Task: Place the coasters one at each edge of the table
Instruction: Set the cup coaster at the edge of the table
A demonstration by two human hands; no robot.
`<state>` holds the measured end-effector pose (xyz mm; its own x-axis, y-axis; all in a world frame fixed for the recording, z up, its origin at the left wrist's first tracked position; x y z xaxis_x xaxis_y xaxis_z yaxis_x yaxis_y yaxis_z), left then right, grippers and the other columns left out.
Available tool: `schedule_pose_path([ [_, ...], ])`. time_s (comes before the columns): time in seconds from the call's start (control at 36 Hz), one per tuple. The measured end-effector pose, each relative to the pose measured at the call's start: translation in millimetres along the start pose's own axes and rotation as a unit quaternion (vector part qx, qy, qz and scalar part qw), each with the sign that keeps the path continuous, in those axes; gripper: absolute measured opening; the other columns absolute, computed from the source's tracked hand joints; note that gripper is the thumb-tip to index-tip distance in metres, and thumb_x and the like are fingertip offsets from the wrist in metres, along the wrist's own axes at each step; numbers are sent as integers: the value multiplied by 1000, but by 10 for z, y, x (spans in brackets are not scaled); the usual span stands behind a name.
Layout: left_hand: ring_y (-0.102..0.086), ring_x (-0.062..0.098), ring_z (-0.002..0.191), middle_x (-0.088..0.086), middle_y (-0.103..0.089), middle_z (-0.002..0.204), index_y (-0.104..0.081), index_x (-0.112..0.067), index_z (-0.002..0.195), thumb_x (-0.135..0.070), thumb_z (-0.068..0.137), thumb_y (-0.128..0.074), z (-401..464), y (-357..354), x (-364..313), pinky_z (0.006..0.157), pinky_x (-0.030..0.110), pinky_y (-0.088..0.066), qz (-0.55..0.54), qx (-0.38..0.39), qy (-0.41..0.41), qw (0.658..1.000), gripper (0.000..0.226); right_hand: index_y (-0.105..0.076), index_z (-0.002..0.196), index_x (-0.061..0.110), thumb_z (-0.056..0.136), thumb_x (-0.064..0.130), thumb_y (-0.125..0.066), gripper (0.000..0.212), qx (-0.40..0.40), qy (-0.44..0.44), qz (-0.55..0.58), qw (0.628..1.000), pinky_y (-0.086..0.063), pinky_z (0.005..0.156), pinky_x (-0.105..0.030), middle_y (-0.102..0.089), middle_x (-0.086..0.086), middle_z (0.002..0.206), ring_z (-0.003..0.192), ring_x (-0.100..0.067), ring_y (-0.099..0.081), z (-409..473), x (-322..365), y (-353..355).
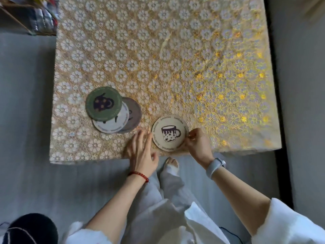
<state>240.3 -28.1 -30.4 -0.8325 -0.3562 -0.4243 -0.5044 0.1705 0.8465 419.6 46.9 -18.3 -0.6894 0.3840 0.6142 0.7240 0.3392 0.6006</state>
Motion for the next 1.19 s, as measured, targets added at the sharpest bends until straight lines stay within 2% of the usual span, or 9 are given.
schedule_pose_path([
  [0.06, -16, 29, 140, 8, -22, 152, -34, -23, 136, -27, 71, -64, 23, -43, 26, 108, 57, -14, 18, 8, -3, 1000, 73, -51, 91, 5, 78, 7, -52, 13, 0, 2, -14, 1000, -38, 59, -30, -58, -9, 80, 70, -26, -51, 20, -11, -11],
  [0.17, -4, 24, 142, 3, -11, 156, -24, -27, 139, -45, 69, -67, 97, -127, 72, 107, 57, -10, 46, 29, 3, 999, 85, -51, 88, 7, 79, 9, -51, 10, -10, 9, -33, 999, -34, 58, -29, -55, -6, 78, 67, -24, -47, 56, -13, -32],
  [0.31, -1, 22, 141, 0, -7, 156, -19, -32, 140, -57, 68, -63, 144, -170, 103, 105, 57, -11, 54, 21, 11, 998, 88, -50, 88, 9, 80, 15, -50, 10, -16, 16, -68, 997, -42, 58, -34, -58, -6, 81, 68, -26, -51, 85, 1, -26],
  [0.39, -3, 21, 140, -1, -8, 156, -21, -33, 140, -56, 68, -64, 142, -161, 114, 105, 56, -11, 48, 14, 12, 999, 87, -51, 90, 7, 81, 16, -49, 13, -19, 33, -111, 993, -48, 63, -38, -60, -10, 90, 75, -29, -54, 72, 5, -20],
  [0.44, -2, 20, 140, -3, -7, 156, -21, -35, 139, -54, 68, -65, 151, -154, 109, 106, 57, -10, 37, 16, 17, 999, 86, -50, 95, 7, 83, 16, -46, 16, -26, 59, -165, 984, -46, 68, -39, -59, -12, 97, 84, -30, -51, 47, -5, -37],
  [0.56, 0, 20, 140, -5, -3, 156, -21, -37, 139, -49, 68, -66, 166, -148, 78, 107, 57, -7, 27, 20, 32, 999, 85, -43, 123, 15, 88, 19, -41, 35, -45, 87, -220, 971, -39, 85, -42, -54, -13, 112, 103, -32, -45, -14, -46, -79],
  [0.64, 1, 19, 140, -5, -1, 156, -19, -38, 139, -49, 69, -66, 165, -148, 71, 108, 56, -7, 31, 26, 39, 998, 85, -35, 133, 20, 85, 20, -48, 49, -22, 87, -229, 969, -36, 90, -43, -50, -13, 116, 107, -32, -42, -20, -80, -103],
  [1.03, 5, 20, 140, -5, 3, 156, -13, -39, 140, -46, 71, -63, 176, -149, 48, 108, 58, -5, 40, 38, 44, 998, 85, -40, 129, 26, 78, 24, -58, 55, -41, 83, -192, 977, -34, 87, -46, -48, -14, 115, 106, -33, -40, -13, -131, -107],
  [1.19, 13, 17, 139, -6, 13, 155, 0, -41, 140, -51, 76, -55, 172, -169, 53, 109, 58, -5, 72, 56, 46, 995, 85, -38, 130, 23, 79, 22, -55, 54, -50, 83, -227, 969, -34, 87, -46, -49, -15, 116, 108, -34, -39, -11, -117, -134],
])
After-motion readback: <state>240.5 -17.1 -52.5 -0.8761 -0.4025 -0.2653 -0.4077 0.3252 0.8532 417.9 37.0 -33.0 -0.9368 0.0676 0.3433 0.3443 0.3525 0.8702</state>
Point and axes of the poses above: each hand's wrist, its own z-axis towards the middle knuckle, its own y-axis out of the back of the hand, x = y × z, the point moved 4 cm from there along z, towards the middle knuckle
